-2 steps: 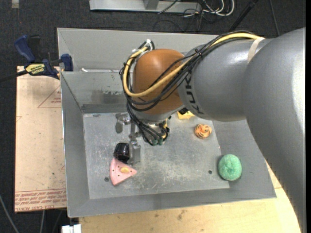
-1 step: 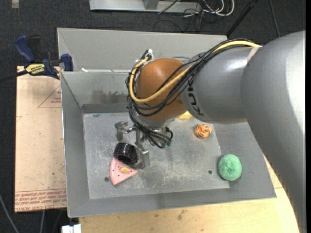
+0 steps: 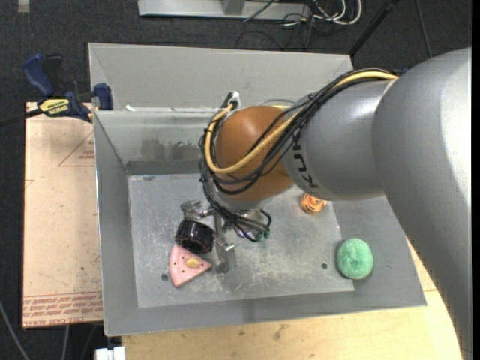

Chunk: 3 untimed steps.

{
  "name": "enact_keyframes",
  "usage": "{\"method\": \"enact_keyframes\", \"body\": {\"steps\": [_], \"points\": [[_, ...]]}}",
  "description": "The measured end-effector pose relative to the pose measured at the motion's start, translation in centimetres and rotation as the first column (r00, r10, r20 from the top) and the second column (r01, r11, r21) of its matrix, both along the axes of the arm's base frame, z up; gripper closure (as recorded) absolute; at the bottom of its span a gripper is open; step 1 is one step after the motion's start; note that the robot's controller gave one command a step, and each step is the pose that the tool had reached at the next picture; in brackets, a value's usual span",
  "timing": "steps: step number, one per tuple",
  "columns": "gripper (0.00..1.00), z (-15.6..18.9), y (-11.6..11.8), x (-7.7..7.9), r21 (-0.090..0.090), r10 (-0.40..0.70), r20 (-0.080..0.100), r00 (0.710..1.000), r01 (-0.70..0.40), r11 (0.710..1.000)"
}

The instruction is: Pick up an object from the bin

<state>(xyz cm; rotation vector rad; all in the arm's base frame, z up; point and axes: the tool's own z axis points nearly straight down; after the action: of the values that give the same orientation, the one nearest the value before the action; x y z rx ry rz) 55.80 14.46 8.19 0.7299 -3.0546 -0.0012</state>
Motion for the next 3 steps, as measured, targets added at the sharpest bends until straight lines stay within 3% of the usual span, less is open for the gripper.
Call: {"method": "enact_keyframes", "body": {"steps": [1,2,3], "points": [[1.0,-0.7,3.6,0.1,0.008,-0.047,0.013,0.999,0.047,0.999],[1.0,-0.7,3.6,0.1,0.008,-0.047,0.013,0.999,0.047,0.999],[1.0,3.7,3.3,-0.6,0.0,-0.035,-0.004,0.999,0.035,0.999]]}}
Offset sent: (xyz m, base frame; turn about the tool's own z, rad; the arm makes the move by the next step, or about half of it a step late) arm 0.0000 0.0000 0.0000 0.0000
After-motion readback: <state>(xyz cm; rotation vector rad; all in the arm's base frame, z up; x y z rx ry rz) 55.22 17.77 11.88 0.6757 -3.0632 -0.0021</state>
